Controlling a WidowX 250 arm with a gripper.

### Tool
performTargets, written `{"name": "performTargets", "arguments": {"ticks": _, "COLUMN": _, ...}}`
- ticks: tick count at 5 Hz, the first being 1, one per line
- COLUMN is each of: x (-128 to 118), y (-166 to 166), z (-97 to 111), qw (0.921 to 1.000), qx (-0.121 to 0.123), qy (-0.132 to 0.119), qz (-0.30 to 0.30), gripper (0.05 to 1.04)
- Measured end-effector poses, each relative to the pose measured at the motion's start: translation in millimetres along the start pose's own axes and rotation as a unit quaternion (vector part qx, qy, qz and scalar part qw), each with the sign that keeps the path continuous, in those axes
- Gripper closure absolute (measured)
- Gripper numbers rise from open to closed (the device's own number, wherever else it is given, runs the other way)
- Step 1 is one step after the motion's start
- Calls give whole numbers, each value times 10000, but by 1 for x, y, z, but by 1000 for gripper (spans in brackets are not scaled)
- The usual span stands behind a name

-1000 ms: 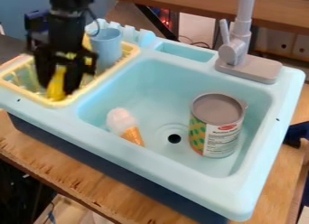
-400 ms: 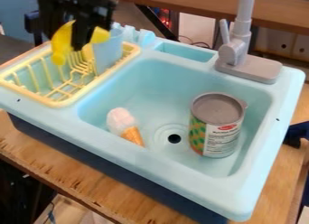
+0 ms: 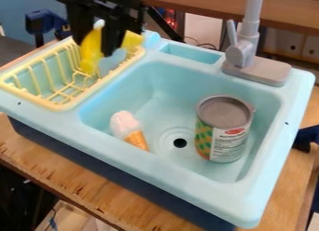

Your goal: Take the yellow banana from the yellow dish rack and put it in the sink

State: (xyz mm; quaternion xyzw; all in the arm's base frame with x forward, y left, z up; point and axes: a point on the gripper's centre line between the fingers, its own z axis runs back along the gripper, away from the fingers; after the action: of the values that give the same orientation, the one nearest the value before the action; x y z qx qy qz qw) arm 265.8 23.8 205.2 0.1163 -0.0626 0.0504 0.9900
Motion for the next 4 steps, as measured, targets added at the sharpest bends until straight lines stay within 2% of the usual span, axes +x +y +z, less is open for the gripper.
{"name": "performTargets", "arguments": {"ticks": 1, "x": 6, "y": -17, "z": -9, "qw": 9994, "qx": -350, "qy": 34, "qz": -33, "gripper": 536}}
{"name": "performTargets", "arguments": {"ticks": 2, "x": 11, "y": -35, "z": -18, "qw": 9991, "qx": -347, "qy": 242, "qz": -38, "gripper": 536}}
{"name": "performTargets", "arguments": {"ticks": 4, "x": 17, "y": -57, "z": -39, "qw": 9973, "qx": -543, "qy": 481, "qz": 150, "gripper": 536}}
